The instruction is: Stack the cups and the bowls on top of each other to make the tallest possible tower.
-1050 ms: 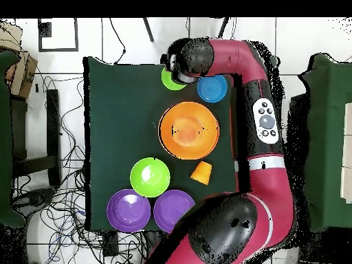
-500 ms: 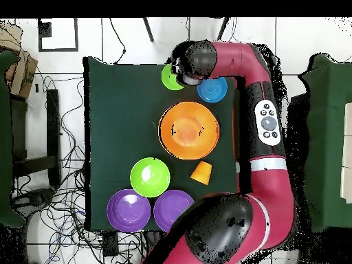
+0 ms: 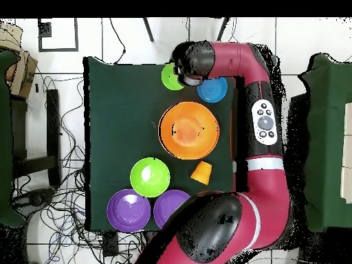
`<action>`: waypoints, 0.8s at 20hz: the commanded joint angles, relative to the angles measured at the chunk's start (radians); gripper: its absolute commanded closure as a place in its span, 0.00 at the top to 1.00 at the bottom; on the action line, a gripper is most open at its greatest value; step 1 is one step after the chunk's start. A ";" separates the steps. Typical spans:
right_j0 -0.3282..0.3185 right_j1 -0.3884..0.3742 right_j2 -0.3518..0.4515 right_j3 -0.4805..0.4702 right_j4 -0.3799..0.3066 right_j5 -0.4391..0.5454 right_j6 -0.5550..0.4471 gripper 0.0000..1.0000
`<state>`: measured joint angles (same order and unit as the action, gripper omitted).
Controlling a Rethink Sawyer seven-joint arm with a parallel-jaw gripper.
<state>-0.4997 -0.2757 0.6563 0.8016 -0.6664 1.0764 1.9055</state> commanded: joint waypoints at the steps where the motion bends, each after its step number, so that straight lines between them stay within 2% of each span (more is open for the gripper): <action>1: 0.032 0.049 -0.081 -0.060 -0.048 -0.050 0.043 1.00; 16: 0.044 0.097 -0.086 -0.135 -0.026 -0.046 -0.010 1.00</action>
<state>-0.4815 -0.1890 0.6088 0.7279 -0.6664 1.0650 1.9055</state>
